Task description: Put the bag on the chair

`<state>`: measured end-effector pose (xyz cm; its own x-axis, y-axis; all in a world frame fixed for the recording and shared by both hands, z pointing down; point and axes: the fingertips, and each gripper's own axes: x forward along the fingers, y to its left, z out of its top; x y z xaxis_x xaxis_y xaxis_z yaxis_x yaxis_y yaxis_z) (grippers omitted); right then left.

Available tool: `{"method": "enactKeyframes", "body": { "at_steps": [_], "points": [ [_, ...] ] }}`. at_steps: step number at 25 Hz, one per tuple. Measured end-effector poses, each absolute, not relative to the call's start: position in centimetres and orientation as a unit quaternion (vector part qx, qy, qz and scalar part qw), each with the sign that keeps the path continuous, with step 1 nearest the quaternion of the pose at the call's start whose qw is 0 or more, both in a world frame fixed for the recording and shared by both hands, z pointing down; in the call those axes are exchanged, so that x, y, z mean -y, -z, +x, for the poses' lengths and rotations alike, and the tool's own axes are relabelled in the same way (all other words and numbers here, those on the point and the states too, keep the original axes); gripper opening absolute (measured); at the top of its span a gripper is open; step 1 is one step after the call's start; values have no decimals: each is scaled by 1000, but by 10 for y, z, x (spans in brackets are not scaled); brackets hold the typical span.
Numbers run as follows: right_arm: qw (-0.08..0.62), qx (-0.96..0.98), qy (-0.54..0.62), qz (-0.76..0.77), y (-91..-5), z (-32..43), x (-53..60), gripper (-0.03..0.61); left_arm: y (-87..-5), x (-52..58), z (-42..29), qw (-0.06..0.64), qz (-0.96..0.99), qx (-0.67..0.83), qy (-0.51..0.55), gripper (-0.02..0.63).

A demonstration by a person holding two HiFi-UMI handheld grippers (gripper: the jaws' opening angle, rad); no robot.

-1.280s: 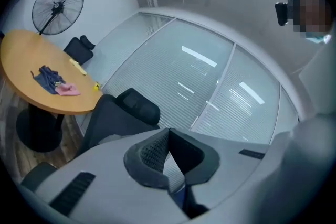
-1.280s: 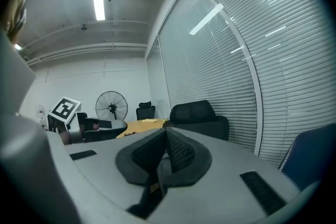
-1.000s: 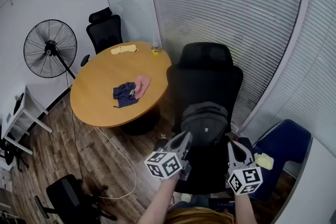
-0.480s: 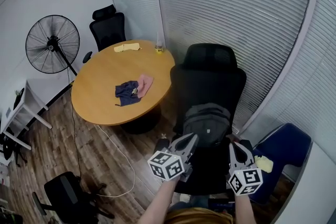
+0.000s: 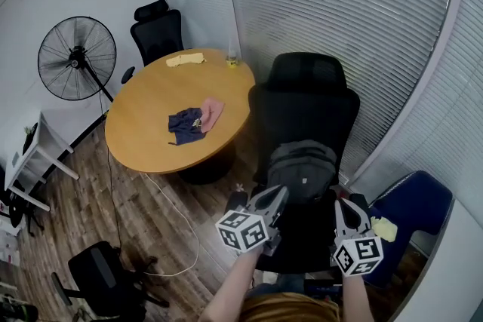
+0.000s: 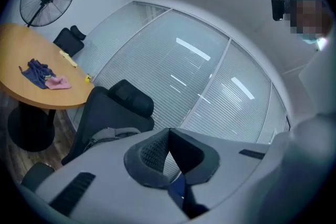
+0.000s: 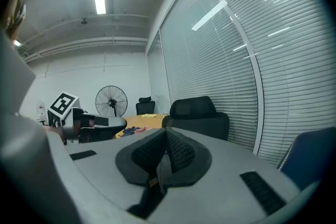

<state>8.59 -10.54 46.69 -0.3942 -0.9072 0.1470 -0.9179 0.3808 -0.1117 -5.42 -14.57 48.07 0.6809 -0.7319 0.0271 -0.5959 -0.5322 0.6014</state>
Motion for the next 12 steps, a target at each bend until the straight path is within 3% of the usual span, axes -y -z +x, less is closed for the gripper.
{"method": "enactKeyframes", "body": {
  "at_steps": [12],
  "points": [
    [27, 833, -93, 545, -470, 85, 113, 12, -478, 155, -52, 286, 873, 373, 131, 23]
  ]
}}
